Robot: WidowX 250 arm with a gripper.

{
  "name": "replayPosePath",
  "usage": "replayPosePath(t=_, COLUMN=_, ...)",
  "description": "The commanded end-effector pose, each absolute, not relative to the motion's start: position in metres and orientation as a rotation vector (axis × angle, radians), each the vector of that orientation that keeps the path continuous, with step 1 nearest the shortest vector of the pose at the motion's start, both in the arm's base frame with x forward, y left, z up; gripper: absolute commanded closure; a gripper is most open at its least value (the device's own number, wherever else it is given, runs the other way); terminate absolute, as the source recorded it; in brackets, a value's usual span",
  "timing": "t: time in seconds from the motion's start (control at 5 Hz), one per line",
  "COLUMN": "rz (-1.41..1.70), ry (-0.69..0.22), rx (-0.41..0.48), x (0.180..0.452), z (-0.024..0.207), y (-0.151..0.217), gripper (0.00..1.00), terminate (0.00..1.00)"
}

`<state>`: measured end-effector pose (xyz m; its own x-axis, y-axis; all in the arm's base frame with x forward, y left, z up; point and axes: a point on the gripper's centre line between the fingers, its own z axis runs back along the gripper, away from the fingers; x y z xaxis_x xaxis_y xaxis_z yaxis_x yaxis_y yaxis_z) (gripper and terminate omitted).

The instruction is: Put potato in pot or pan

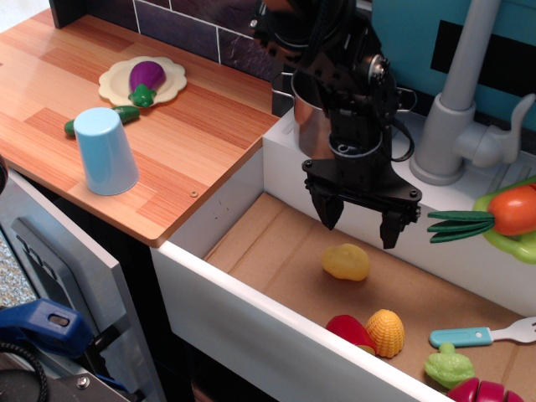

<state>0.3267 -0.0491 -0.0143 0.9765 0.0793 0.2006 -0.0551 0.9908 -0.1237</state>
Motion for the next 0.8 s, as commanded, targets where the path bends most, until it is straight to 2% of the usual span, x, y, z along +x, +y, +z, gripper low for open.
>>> replayPosePath(t=0.0, rz=0.053, ry=-0.275, rx=-0.124, x=0.334, z=-0.016, y=-0.048, gripper=0.00, terminate=0.00)
replayPosePath(t=0.6, rz=0.073, ry=-0.283, rx=-0.183, x=0.334, z=-0.039, y=-0.045, gripper=0.00, terminate=0.00)
